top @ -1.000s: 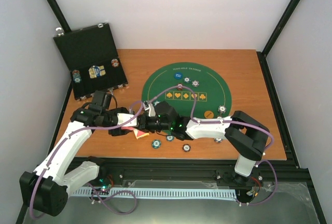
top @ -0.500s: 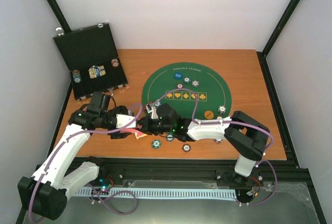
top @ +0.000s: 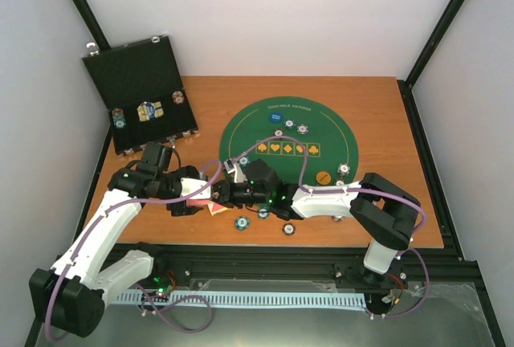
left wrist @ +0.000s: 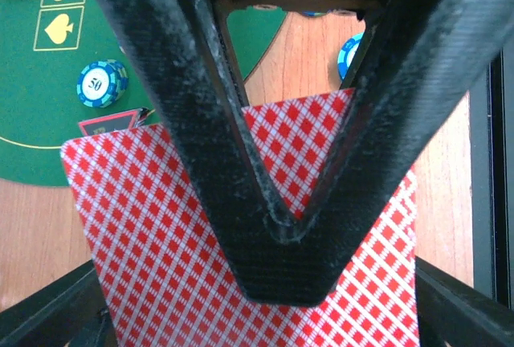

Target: Distribute texas hold em gaming equipment

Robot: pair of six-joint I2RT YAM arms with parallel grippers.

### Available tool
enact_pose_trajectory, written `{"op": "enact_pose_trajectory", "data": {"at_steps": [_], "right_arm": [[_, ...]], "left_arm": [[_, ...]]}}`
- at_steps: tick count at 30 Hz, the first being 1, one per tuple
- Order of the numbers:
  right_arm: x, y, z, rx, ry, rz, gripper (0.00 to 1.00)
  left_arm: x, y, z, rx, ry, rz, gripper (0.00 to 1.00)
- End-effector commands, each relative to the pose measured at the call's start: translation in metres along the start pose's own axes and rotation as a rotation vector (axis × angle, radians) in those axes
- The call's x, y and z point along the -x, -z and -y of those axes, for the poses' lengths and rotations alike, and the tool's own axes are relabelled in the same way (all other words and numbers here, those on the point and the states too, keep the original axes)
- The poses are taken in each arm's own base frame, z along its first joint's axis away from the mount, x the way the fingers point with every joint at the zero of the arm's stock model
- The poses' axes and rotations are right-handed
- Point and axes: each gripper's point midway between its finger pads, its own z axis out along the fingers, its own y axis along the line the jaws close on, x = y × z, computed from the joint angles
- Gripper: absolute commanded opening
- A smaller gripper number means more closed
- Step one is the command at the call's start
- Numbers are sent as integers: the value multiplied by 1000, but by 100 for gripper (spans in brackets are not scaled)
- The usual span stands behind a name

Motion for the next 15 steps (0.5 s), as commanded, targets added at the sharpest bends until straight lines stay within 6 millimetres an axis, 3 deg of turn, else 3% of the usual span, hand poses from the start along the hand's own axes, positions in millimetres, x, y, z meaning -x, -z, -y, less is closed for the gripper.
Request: {"op": "enact_pose_trajectory", "data": {"at_steps": [1,11,15], "right_arm": [[3,6,-23,71,29,22,3],[4,5,-7,-3,7,34,3],[3,6,5,-54,-4,35,3]], "left_arm": [[1,-2,2,-30,-7,-1,81],[3,4,-2,4,-38,0,59],[6,7,-3,25,-52,11,56]]}}
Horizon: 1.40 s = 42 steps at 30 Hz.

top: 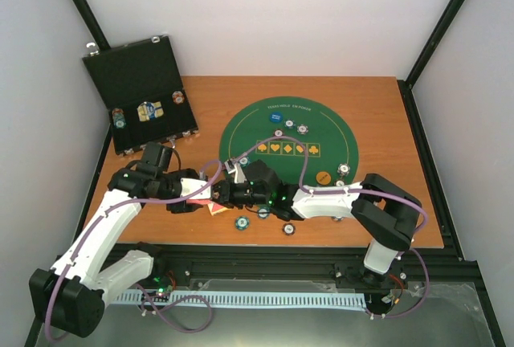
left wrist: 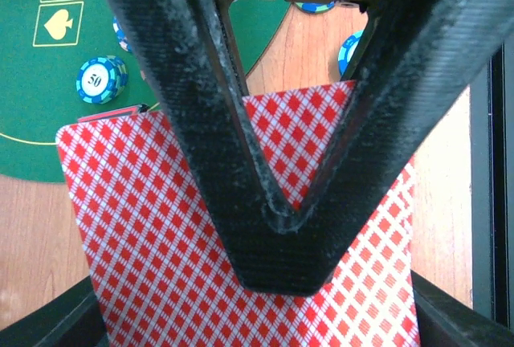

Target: Distribute texas hold em gaming equipment

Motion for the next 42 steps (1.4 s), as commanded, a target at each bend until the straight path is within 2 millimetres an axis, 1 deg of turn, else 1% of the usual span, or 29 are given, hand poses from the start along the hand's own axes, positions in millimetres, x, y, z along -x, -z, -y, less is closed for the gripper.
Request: {"op": "enact_pose_trajectory", "data": {"at_steps": [1,3,5,7,9,10,13,18,21,25,27,28,29,30,31,35,42], "right_arm": [[2,5,4,-48,2,17,3],[1,4,7,-67,7,16,3],[1,4,7,-72,13,12,6],[2,3,6,-72,17,12,15],[3,3,4,-75,22,13,30],[4,2,5,-82,23,15,36],[5,1,5,-100,30,13,42],[9,-3,-3,-78,39,12,42],[8,-5,-5,-22,-3,19,34],[2,-8,5,-30,-29,2,20],[1,-5,8,-34,-33,7,18],[1,-3,9,-38,-31,10,18],[0,-2,9,-43,-28,12,21],[0,0,9,-48,-23,15,29],[0,2,11,-66,-22,14,34],[1,7,18,-108,-11,19,35],[1,15,26,-143,-9,28,35]], "left_arm": [[11,11,-3,37,-64,32,57],[12,12,-3,34,-58,37,57],[13,13,-3,28,-53,37,57],[13,13,-3,19,-51,32,56],[12,12,-2,12,-49,26,56],[11,12,-2,11,-51,24,56],[8,11,1,-1,-57,7,56],[3,9,2,-8,-57,-13,56],[5,9,0,0,-48,-3,55],[3,5,1,-11,-28,-4,55],[1,3,0,-8,-26,-12,55],[0,3,-1,-4,-29,-15,55],[-1,2,-1,0,-32,-19,55],[-1,2,-2,2,-35,-21,55],[-1,2,-3,5,-37,-23,55],[-1,2,-4,-5,-29,-30,55],[-5,1,-2,-12,-32,-47,55]]}}
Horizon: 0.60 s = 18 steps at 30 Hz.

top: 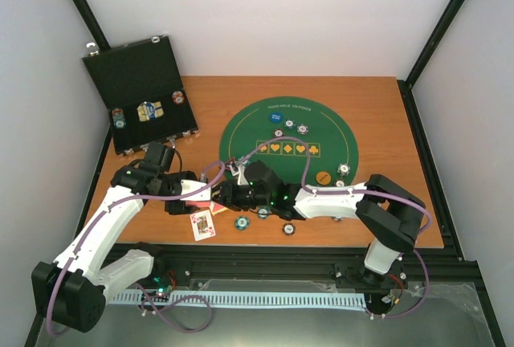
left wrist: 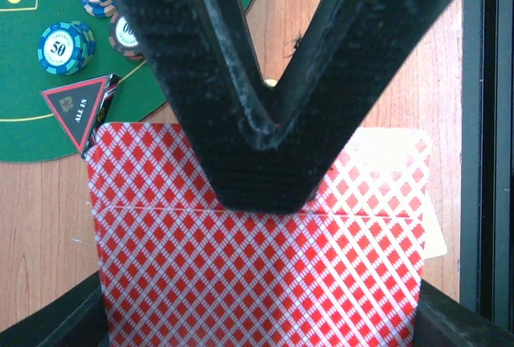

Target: Distribute texas hold em gaming equipment

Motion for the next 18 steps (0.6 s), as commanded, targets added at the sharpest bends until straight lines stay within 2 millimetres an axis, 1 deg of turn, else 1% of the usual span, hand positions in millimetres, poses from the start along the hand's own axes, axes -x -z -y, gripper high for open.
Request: {"op": "enact_pose_trajectory", "data": {"at_steps": [1,5,7,10,11,14,18], "right_arm": [[3,11,6,-33,16,26,35],[6,16,7,-52,24,35,34],[6,17,1,-36,34,36,38],[3,10,-10,-9,59,15,46],[1,5,-16,14,72,4,48],[-6,-5,-23,53,80,-22,49],[-8,-15,-20,81,57,-35,49]], "left_arm": [[7,6,-6,27,-33,14,55],[5,5,-6,23,-35,9,55],[5,4,-5,21,-38,11,55],[8,4,-5,8,-29,21,56],[8,4,-4,0,-24,24,56],[8,3,-4,-13,-9,19,56],[7,5,-3,-14,-16,13,55]]}}
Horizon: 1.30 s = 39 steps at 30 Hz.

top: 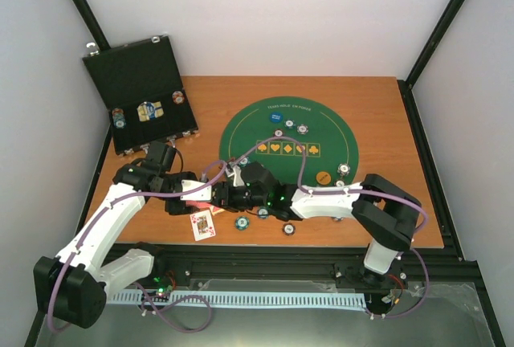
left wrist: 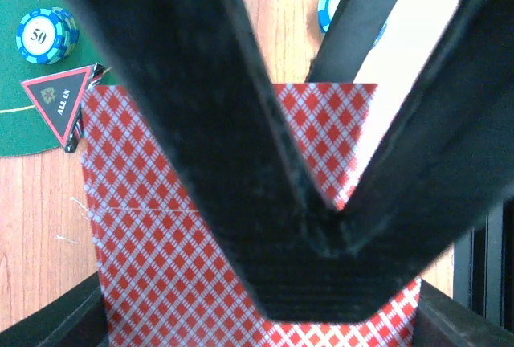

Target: Distribute texas hold em gaming equipment

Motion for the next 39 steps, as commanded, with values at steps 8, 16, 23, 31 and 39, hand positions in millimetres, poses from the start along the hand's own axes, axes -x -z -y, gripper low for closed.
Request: {"op": "enact_pose_trajectory", "data": {"at_steps": [8,16,23,31,39], "right_arm": [[2,-9,7,-2,-19,7,44],[10,16,18,-46,-37,61,41],[13,14,-6,9,-8,51,39],[11,9,-21,13,20,39,22],[11,11,-16,-6,8,40,9]], "left_arm": [[11,12,-4,17,-31,24,55],[12,13,-3,22,-32,31,55],[7,9,-3,24,-34,15,55],[-3,-1,-4,13,-26,-25,55],[-3,-1,-6,21,-28,-27,55]]}}
